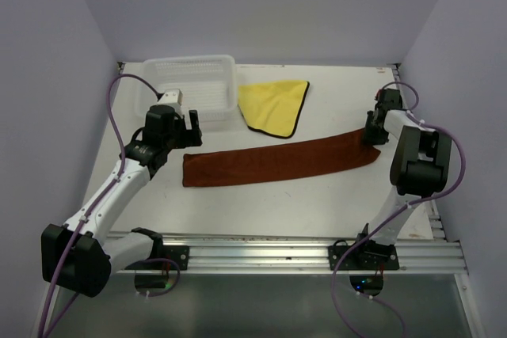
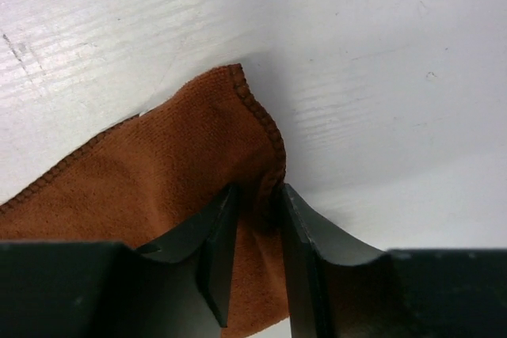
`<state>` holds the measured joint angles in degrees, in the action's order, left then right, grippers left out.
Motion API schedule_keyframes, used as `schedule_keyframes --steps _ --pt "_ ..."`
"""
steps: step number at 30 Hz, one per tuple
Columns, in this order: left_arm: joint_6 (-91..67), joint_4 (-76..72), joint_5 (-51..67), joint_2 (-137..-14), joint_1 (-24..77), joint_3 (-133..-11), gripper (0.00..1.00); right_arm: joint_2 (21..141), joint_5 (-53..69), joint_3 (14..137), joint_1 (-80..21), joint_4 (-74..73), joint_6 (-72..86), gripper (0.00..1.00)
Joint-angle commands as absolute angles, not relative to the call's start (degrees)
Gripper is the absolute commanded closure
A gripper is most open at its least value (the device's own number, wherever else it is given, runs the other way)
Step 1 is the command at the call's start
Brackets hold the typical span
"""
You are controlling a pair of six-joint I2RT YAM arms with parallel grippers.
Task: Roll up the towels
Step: Fold the towel
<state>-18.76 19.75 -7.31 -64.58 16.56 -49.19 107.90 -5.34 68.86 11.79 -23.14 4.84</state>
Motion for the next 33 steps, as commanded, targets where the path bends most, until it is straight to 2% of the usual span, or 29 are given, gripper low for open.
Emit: schedule_keyframes --steps 1,8,11,16,21,30,33 --pt "-17.6 17.1 -7.6 -63.2 16.9 -49.2 0.09 112.1 -8.1 67.9 10.9 -28.7 5.1 0.69" --pt "-17.5 17.1 -7.7 -63.1 16.9 -49.1 0.09 111.0 -12.1 69.3 11.1 -30.8 5.5 0.95" --pt "-17.5 17.1 -7.6 -63.1 16.9 -49.1 0.09 108.2 -14.0 70.1 11.7 -32.3 5.6 1.00" --pt "-17.5 17.1 -7.4 -62.9 16.9 -49.1 0.09 101.7 -16.1 71.1 13.3 -35.7 6.9 1.00" --pt "-17.7 16.9 -6.7 -62.5 16.9 -49.0 0.09 95.8 -13.3 72.2 12.8 -37.9 8.5 1.00" --pt "-17.8 16.6 -5.7 -61.6 16.9 -48.7 0.09 87.4 -12.6 79.4 3.9 -45.1 10.5 1.00" --pt "-17.6 16.6 -5.8 -61.2 16.9 -48.8 0.09 87.4 -10.2 81.9 -2.3 -47.2 12.4 1.00"
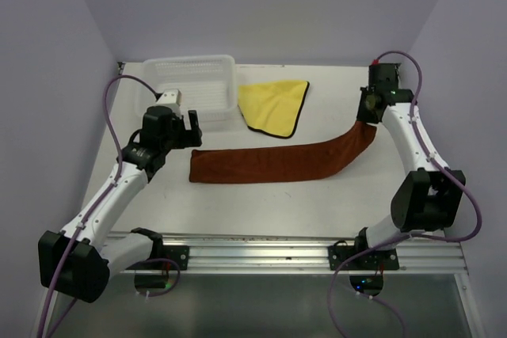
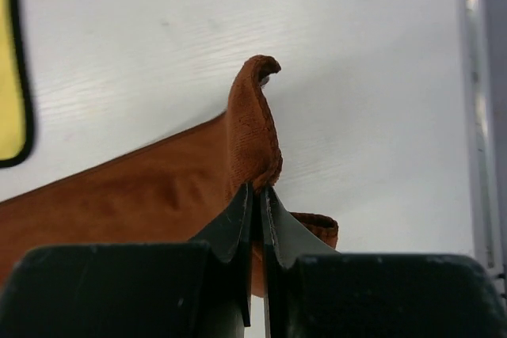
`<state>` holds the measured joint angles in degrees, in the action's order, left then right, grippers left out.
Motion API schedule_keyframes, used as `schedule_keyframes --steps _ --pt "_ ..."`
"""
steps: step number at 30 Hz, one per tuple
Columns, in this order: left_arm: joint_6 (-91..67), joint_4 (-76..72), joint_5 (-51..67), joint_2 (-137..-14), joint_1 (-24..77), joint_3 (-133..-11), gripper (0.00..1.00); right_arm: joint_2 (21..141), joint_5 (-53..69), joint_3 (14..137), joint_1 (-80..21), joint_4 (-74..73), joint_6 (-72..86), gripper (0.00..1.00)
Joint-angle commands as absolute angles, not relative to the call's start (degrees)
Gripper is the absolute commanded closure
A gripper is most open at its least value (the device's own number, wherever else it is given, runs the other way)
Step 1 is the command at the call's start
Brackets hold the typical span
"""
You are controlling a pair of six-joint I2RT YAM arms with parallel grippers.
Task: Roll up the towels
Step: Fold the towel
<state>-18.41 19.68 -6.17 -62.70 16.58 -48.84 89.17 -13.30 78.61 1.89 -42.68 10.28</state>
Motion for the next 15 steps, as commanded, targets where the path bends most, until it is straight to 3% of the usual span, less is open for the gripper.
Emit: schedule_keyframes --steps 1,15 --pt "-17.6 16.8 -5.9 -60.9 17.0 -49.0 0.09 87.7 -7.7 82.4 -4.9 -47.8 13.5 1.00" --pt "-17.2 16.7 -7.6 -57.6 16.9 -48.1 0.08 96.5 -7.3 96.4 -33.2 -52.1 28.7 1.00"
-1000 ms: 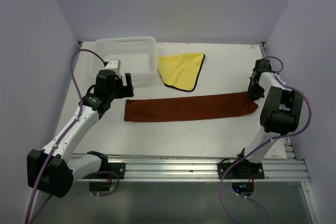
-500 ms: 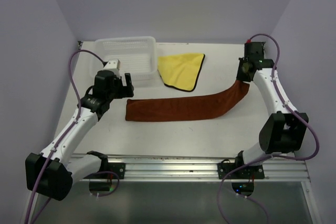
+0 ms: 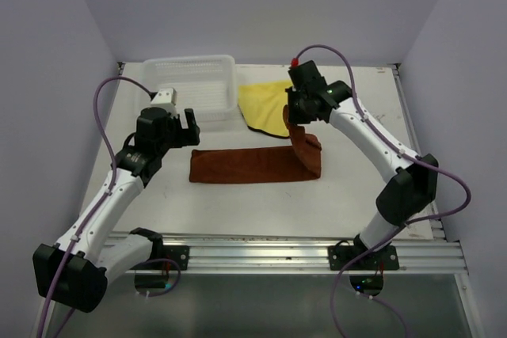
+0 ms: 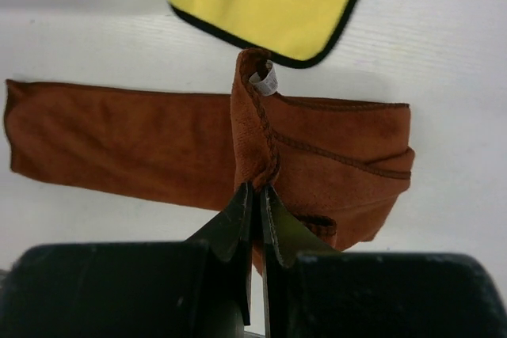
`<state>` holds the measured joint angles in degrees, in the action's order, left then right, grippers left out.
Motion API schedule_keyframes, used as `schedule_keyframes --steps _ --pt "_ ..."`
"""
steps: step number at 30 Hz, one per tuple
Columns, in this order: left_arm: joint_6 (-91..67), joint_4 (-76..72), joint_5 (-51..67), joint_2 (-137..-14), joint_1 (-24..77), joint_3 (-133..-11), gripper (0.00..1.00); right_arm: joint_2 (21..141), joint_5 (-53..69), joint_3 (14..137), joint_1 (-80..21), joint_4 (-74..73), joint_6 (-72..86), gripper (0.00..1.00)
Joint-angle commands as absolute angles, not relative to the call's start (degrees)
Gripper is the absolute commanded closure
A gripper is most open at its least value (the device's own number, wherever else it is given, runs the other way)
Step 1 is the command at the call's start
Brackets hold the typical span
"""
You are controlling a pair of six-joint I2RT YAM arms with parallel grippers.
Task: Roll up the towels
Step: Fold the towel
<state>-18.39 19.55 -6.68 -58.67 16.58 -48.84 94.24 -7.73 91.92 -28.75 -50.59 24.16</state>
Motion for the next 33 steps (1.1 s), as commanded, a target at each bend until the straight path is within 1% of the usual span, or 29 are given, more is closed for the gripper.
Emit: schedule_keyframes --steps 1,5,9,15,25,33 --pt "-17.2 16.6 -7.6 -57.4 16.9 -48.1 0.08 97.2 -7.0 97.0 -36.0 -51.3 29.3 1.00" --pt "-17.2 16.7 -7.8 -57.0 16.9 -47.9 0.08 101.7 -4.7 101.0 -40.7 -48.3 33.0 1.00" --pt "-17.3 16.5 -7.7 -56.7 16.9 -47.8 0.08 107.0 -5.2 106.8 -44.4 -48.0 35.1 1.00" --pt "-17.6 16.4 -6.8 -56.3 16.9 -47.6 0.08 113.7 -5.9 110.3 -49.6 -43.3 39.5 1.00" --pt "-17.8 16.3 -6.4 -55.5 17.0 -47.4 0.08 122.8 -7.6 120.2 -53.4 -43.6 42.5 1.00" --pt "-17.8 16.3 -7.3 -54.8 17.0 -47.3 0.08 127.8 -5.9 121.2 -54.1 -40.0 45.3 1.00"
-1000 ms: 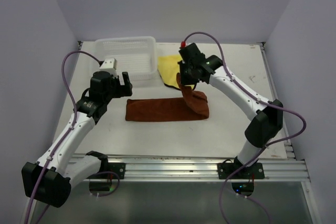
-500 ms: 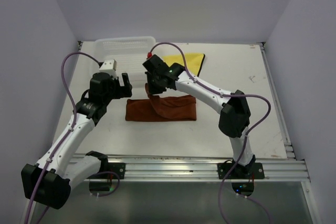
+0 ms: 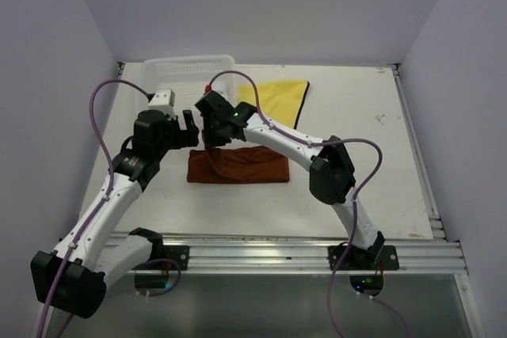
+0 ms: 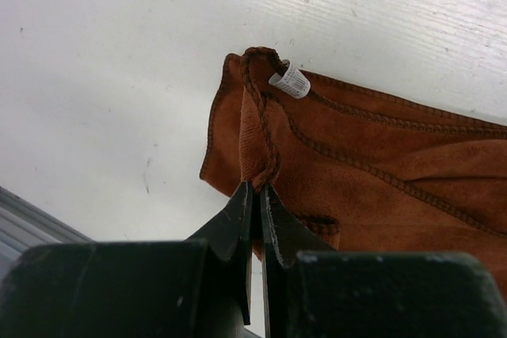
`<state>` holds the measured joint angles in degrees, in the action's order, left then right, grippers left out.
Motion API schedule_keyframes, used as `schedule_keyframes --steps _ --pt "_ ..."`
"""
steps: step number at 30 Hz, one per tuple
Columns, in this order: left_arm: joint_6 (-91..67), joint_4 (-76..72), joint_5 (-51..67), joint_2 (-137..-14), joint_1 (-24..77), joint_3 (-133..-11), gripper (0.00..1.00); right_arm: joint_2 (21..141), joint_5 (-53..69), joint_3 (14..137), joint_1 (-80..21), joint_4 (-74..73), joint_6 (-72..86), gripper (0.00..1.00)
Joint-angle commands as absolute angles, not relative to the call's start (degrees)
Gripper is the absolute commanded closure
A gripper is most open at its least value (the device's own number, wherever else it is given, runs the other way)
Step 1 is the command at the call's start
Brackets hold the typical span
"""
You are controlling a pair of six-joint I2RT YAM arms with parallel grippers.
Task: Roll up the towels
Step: Fold the towel
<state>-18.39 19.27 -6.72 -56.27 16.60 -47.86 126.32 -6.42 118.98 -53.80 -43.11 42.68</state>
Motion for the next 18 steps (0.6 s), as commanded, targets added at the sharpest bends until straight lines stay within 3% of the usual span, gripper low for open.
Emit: schedule_keyframes --steps 1,13,15,18 --pt "-17.8 16.4 -7.3 -54.8 17.0 -47.3 0.08 128.6 -5.2 121.2 -54.1 -39.5 45.6 1.00" --pt "-17.9 16.4 -7.5 -54.6 17.3 -47.3 0.07 135.4 -0.3 124.1 -55.0 -33.4 49.1 1.00" --pt "-17.9 16.4 -7.6 -54.5 17.4 -47.3 0.07 135.9 3.5 123.5 -55.2 -30.1 48.8 0.85" --pt "-18.1 16.5 -7.6 -54.1 17.4 -47.3 0.07 135.2 4.2 123.0 -55.2 -28.7 48.7 0.74"
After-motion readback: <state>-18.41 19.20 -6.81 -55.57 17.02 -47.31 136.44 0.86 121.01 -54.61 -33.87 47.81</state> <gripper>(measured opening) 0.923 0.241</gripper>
